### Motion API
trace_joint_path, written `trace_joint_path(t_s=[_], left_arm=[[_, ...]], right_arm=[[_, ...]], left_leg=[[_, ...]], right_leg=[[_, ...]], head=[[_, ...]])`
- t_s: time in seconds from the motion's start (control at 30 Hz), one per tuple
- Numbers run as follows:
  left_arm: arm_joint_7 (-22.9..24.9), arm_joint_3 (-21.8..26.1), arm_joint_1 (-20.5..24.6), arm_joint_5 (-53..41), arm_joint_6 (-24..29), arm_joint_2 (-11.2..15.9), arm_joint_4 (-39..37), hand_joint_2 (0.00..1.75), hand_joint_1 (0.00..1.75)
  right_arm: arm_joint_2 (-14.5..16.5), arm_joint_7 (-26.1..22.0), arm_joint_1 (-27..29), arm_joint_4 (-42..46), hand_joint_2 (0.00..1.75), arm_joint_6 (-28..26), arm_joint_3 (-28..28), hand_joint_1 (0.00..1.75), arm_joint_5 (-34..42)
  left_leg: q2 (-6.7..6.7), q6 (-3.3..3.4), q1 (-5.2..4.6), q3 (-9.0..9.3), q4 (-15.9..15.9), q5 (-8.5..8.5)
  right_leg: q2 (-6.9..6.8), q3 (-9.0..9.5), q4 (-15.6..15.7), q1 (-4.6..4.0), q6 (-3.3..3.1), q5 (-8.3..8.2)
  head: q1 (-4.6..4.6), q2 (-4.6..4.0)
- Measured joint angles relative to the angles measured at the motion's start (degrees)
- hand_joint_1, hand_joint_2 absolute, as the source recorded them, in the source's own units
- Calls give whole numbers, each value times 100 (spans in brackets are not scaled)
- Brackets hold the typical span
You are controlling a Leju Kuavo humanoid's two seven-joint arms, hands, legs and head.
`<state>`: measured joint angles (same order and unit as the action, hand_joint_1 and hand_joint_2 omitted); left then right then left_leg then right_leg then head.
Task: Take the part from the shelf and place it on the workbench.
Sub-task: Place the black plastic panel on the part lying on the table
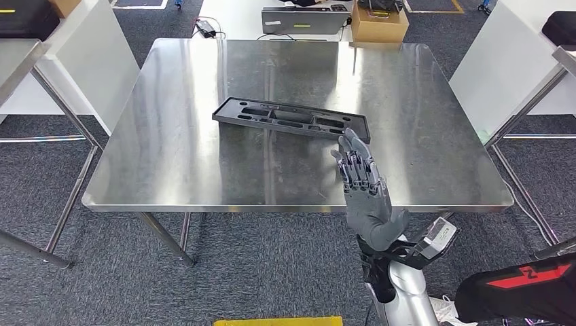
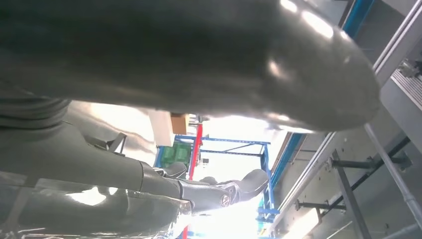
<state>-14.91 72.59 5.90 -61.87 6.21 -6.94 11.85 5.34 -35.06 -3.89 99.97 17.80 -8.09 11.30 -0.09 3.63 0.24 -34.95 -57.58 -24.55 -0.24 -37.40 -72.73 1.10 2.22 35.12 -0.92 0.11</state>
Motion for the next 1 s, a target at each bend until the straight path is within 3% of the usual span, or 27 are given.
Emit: trace_joint_path(t_s=[0.03,0.1,0.13,0.2,0.23,0.3,0.33,0.4,0.43,0.47,0.5,0.53,0.6,0.67,0.77,0.83,0.87,0.93,1.0], left_arm=[[2,0,-1,4,1,-4,0,0,0],[5,1,-2,10,4,-13,0,0,0],[5,2,-1,13,7,-18,0,0,0],[7,2,-1,19,11,-25,0,0,0],[7,3,-1,22,14,-30,-1,0,0],[7,7,-6,32,18,-27,-1,0,0],[7,9,-9,37,20,-25,-2,0,0],[7,12,-14,45,25,-23,-2,0,0],[8,13,-14,45,26,-25,-2,0,0],[10,15,-14,45,28,-24,-2,0,0],[15,16,-14,45,30,-24,-2,0,0],[21,17,-14,48,33,-21,-2,0,0],[32,20,-12,52,42,-15,-1,0,0],[35,24,-8,54,49,-10,0,0,0],[36,34,-11,63,62,-10,0,0,0],[37,40,-7,69,71,-18,0,0,0],[36,45,-5,73,77,-21,1,0,0],[33,65,-4,79,87,-21,2,0,0],[32,87,-6,84,90,-22,2,0,0]], right_arm=[[-2,0,-3,0,0,2,2,0,0],[-3,0,-17,0,0,9,5,0,0],[-2,0,-28,0,0,14,4,0,-1],[-2,-2,-56,-1,0,20,7,0,-4],[-3,-2,-66,-1,0,21,8,0,-10],[-2,1,-86,-3,0,21,6,0,-26],[2,1,-92,-3,0,19,3,0,-32],[10,4,-99,-4,0,10,-3,0,-36],[11,6,-97,-4,0,3,-4,0,-35],[12,9,-95,-4,0,-5,-5,0,-34],[12,14,-92,-4,0,-11,-6,0,-34],[12,18,-91,-4,0,-16,-6,0,-33],[12,24,-91,-4,0,-20,-6,0,-33],[12,26,-94,-3,0,-21,-7,0,-32],[16,27,-90,-2,0,-20,-14,0,-33],[16,26,-86,-2,0,-19,-14,0,-30],[14,26,-83,-2,0,-18,-13,0,-27],[13,26,-66,-7,0,-17,-13,0,-21],[10,26,-43,-16,0,-16,-13,0,-17]], left_leg=[[-3,-5,-10,-45,-2,38],[-8,-32,-20,-110,-5,109],[-10,-57,-25,-130,-1,147],[-10,-123,-27,-146,4,219],[-10,-161,-26,-150,16,255],[-10,-230,-5,-187,-20,220],[-11,-261,7,-233,-133,69],[-11,-323,35,-409,-685,-458],[-11,-354,46,-504,-1053,-702],[-11,-382,57,-562,-1353,-840],[-10,-404,69,-543,-1494,-862],[-8,-418,84,-418,-1416,-780],[-6,-421,116,56,-761,-533],[-16,-379,105,406,-198,-425],[-24,-275,56,414,-65,-392],[-2,-167,61,379,-2,-306],[10,-112,68,348,30,-255],[22,-53,61,251,40,-167],[26,-50,53,140,36,-85]], right_leg=[[0,156,171,-5,39,-72],[-1,708,994,-14,83,-292],[2,948,1359,-35,69,-378],[11,1120,1716,-80,15,-447],[16,1095,1723,-101,-15,-483],[12,1046,1750,-51,-107,-553],[3,1022,1764,-23,-171,-602],[-16,949,1768,-9,-254,-703],[-21,892,1760,-14,-269,-748],[-23,835,1746,-18,-261,-786],[-24,776,1722,-19,-247,-814],[-24,720,1688,-16,-231,-830],[-25,629,1603,-8,-209,-841],[-29,551,1537,-27,-168,-863],[-27,490,1534,-41,-42,-939],[-16,414,1450,-36,5,-870],[-9,320,1244,-38,-11,-722],[-3,43,529,-21,-69,-305],[-1,-109,-34,-9,-47,-74]], head=[[0,0],[0,0],[4,0],[4,0],[4,0],[-1,0],[2,0],[9,0],[12,0],[11,0],[11,0],[11,0],[12,0],[8,0],[1,0],[-3,0],[-10,0],[-26,0],[-27,0]])
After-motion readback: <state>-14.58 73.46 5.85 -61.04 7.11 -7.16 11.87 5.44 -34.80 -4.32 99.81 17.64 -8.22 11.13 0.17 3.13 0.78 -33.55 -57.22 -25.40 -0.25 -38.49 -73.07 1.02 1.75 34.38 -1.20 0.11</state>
